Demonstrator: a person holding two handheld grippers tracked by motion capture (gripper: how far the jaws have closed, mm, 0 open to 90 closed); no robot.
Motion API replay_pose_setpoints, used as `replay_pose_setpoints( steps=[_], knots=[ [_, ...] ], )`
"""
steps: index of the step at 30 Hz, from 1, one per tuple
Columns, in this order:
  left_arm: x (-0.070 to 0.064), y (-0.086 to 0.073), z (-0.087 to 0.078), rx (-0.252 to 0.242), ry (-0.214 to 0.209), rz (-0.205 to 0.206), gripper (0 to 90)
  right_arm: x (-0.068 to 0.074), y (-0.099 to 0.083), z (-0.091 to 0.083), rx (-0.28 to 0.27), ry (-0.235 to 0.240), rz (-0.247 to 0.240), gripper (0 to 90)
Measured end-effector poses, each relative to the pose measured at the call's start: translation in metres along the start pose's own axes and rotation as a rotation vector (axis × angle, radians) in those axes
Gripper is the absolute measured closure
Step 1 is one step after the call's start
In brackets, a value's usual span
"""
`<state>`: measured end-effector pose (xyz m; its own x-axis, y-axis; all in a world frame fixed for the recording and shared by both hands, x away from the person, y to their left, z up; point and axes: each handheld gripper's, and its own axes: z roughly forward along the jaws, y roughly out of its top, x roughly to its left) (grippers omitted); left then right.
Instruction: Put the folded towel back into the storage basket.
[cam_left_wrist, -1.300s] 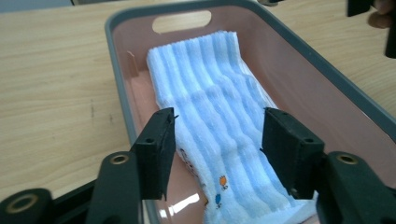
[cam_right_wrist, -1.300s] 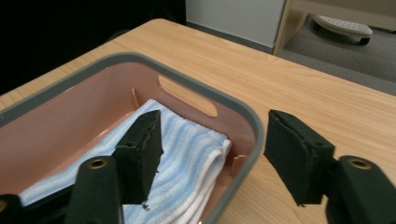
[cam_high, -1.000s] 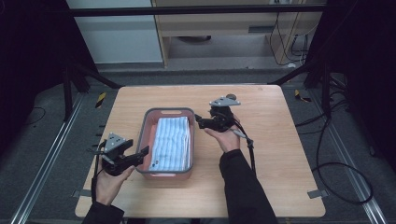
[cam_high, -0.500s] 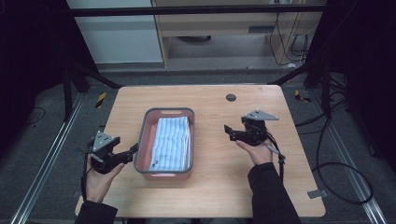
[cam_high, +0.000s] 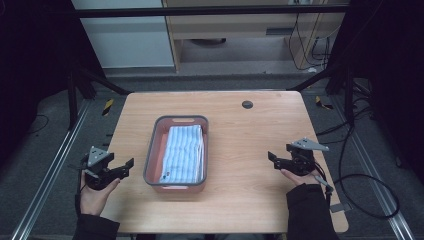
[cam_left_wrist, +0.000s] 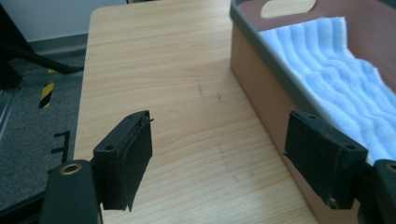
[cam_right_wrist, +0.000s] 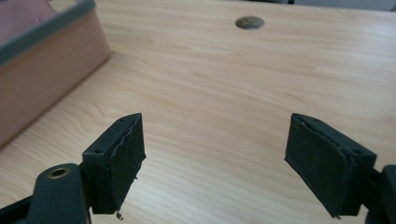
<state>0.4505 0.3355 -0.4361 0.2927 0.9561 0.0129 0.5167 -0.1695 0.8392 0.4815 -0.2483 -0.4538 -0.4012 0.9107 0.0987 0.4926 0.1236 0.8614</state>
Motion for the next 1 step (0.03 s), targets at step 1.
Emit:
replay_pose_setpoints(
  steps=[1],
  knots=[
    [0.0024,-0.0033,0.0007,0.006,0.009,-0.003,23.1,-0.0017,-0.0028,-0.0015,0.0,-0.005,0.001,19.7]
  ],
)
